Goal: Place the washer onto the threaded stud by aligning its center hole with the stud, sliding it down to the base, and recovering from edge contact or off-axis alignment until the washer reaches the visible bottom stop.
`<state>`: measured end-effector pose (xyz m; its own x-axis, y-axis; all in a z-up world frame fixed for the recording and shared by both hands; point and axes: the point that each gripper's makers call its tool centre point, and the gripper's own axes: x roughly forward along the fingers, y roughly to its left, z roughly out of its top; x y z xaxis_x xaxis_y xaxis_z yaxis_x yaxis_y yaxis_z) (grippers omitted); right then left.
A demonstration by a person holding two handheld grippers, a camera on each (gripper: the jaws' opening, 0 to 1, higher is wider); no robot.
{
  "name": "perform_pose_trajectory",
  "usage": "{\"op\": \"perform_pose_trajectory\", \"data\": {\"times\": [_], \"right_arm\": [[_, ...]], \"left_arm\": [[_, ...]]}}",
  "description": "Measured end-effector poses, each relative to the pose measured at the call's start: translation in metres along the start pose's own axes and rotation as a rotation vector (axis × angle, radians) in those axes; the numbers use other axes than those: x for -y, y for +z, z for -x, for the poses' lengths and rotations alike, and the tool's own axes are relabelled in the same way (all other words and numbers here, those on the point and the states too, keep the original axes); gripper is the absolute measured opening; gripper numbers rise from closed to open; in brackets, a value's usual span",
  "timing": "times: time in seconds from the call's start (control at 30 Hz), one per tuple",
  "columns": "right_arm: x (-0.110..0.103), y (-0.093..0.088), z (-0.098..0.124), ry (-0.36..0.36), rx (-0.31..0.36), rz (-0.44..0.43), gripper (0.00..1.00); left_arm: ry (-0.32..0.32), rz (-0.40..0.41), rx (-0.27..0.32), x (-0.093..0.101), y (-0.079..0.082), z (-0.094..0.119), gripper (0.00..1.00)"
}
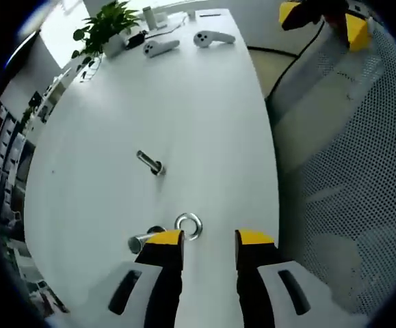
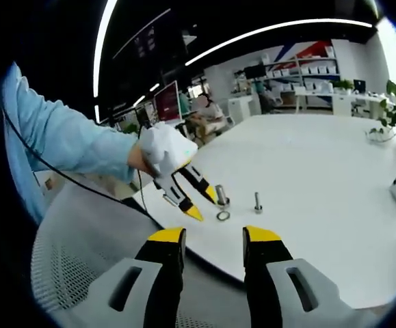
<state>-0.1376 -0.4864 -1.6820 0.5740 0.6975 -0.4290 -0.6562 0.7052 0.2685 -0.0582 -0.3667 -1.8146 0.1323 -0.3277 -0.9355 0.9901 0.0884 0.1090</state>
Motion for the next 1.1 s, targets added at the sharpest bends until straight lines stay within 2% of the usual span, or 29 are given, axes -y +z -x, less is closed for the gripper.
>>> {"op": "perform_pose_trajectory", "data": {"times": [0.27, 0.37, 0.7, 0.93, 1.1], "right_arm": [[0.0, 0.001, 0.0, -0.003, 0.006, -0.004, 0.35], [0.0, 0.001, 0.0, -0.001, 0.008, -0.002, 0.35], [0.0, 0.001, 0.0, -0.002, 0.008, 0.002, 0.35], [0.0, 0.001, 0.0, 0.003, 0.006, 0.006, 0.34], [-0.001, 0.001, 0.0, 0.004, 0.006, 0.007, 0.34]], "left_arm": [[-0.01, 0.046, -0.03, -0.011, -0.008, -0.021, 0.3], [-0.007, 0.017, -0.056, -0.016, -0.016, -0.027, 0.29], [-0.025, 0.028, -0.056, -0.014, -0.016, -0.033, 0.28], [-0.016, 0.03, -0.055, -0.017, -0.015, -0.033, 0.31], [-0.03, 0.079, -0.056, -0.019, -0.016, -0.034, 0.33]]}}
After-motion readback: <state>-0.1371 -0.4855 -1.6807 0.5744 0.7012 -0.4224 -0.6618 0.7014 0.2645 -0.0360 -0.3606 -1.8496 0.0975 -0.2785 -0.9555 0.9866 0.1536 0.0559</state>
